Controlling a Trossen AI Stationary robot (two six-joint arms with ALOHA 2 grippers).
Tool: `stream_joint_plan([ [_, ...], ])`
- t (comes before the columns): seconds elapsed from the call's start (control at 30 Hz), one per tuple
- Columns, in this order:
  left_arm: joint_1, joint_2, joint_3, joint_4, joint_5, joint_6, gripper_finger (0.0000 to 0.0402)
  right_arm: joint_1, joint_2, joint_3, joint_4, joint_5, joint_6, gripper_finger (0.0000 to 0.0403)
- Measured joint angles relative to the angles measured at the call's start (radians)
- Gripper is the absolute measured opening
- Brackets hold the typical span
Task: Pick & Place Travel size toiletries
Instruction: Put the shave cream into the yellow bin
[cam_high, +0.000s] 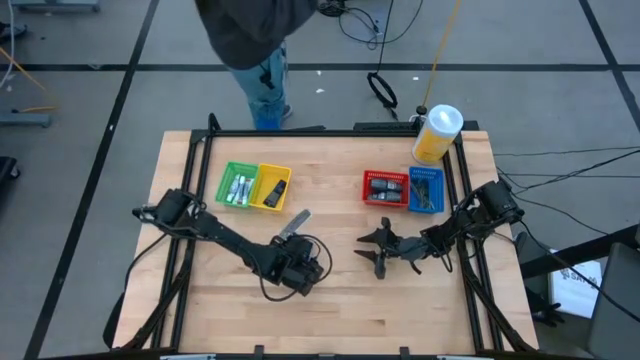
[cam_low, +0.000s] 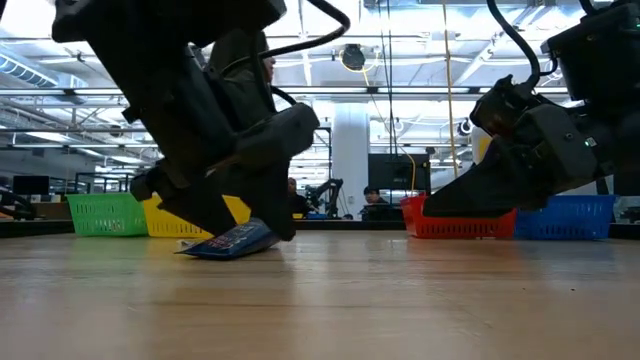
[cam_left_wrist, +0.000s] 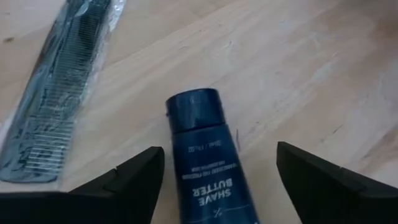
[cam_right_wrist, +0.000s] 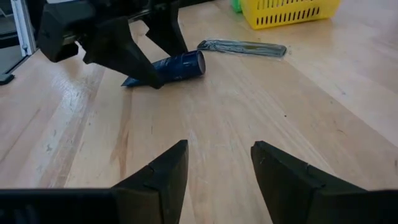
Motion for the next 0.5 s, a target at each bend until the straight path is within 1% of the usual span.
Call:
stream_joint_plan([
  [0.37, 0.044, 0.000, 0.000, -0.029, 0.004, 0.082, 0.0199, 0.000, 0.000, 0.000, 0.000, 0.000, 0.000, 0.0169],
  [0.5, 0.055, -0.002, 0.000, -0.031, -0.020, 0.102, 0.0164, 0.000, 0.000, 0.000, 0.000, 0.000, 0.000, 0.0169],
])
